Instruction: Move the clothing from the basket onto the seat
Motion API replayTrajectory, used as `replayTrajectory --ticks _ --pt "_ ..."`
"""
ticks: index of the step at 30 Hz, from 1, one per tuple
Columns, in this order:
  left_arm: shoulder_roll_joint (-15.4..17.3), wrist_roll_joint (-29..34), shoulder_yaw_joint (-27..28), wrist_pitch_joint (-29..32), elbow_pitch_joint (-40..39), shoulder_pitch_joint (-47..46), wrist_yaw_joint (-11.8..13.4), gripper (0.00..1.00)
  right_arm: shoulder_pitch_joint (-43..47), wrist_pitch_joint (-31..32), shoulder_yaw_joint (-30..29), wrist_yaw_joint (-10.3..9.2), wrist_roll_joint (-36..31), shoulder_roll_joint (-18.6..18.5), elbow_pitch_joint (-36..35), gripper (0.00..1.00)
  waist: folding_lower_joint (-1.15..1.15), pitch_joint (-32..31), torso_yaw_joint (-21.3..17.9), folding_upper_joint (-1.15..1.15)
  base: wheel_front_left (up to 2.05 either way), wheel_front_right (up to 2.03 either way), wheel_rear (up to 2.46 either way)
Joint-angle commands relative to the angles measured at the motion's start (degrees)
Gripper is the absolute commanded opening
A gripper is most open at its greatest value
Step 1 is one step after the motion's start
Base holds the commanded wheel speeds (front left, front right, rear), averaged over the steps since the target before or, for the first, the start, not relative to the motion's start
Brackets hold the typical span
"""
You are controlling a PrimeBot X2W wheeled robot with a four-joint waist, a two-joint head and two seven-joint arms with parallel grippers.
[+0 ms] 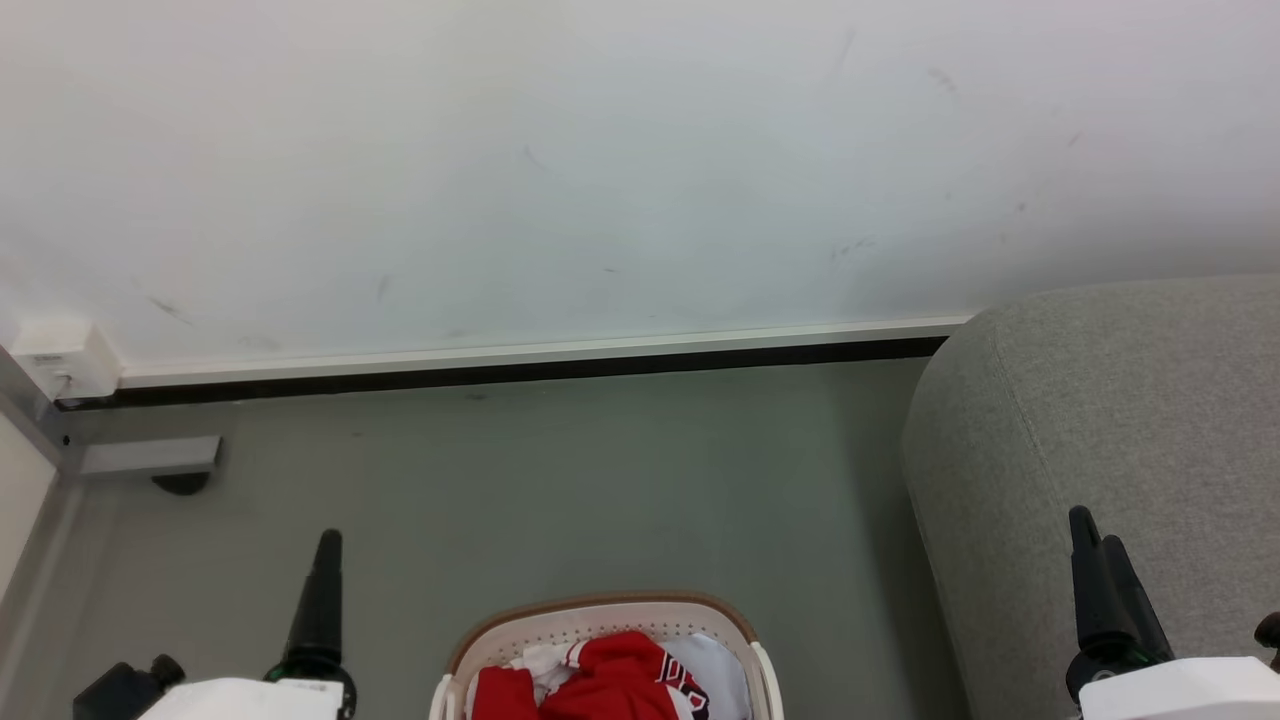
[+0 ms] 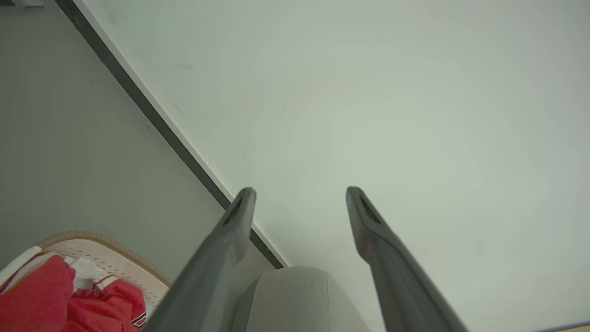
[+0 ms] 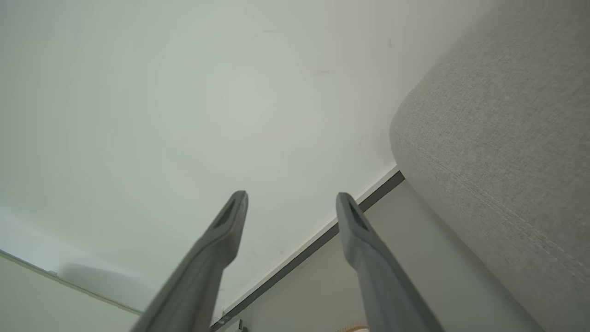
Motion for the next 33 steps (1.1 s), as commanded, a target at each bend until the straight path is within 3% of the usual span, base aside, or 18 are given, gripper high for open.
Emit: replayTrajectory --ticks 1,11,12,33 --pt "0.42 3.15 -0.29 -0.73 -1.19 -0.36 0.0 1.0 -0.62 -0.78 0.37 -0.03 -2.81 -0.66 -1.32 1.0 0.0 0.04 0.01 0.0 0.0 0.0 0.0" --pt "0.45 12.0 -0.98 -2.31 -2.38 0.09 -0.21 1.0 -0.58 -2.41 1.48 -0.04 -10.18 -0.72 -1.36 1.0 0.0 -0.01 0.08 0.0 0.0 0.0 0.0" --pt "0.48 16.32 -1.41 -3.26 -2.89 0.72 -0.25 1.0 -0.31 -3.32 2.09 -0.05 -14.41 -0.74 -1.04 1.0 0.0 -0.12 0.19 0.0 0.0 0.0 0.0" --pt "0.56 29.52 -2.48 -6.44 -3.66 2.01 -0.48 1.0 0.55 -6.55 3.64 -0.06 -27.1 -0.83 -1.06 1.0 0.0 -0.24 0.67 0.0 0.0 0.0 0.0"
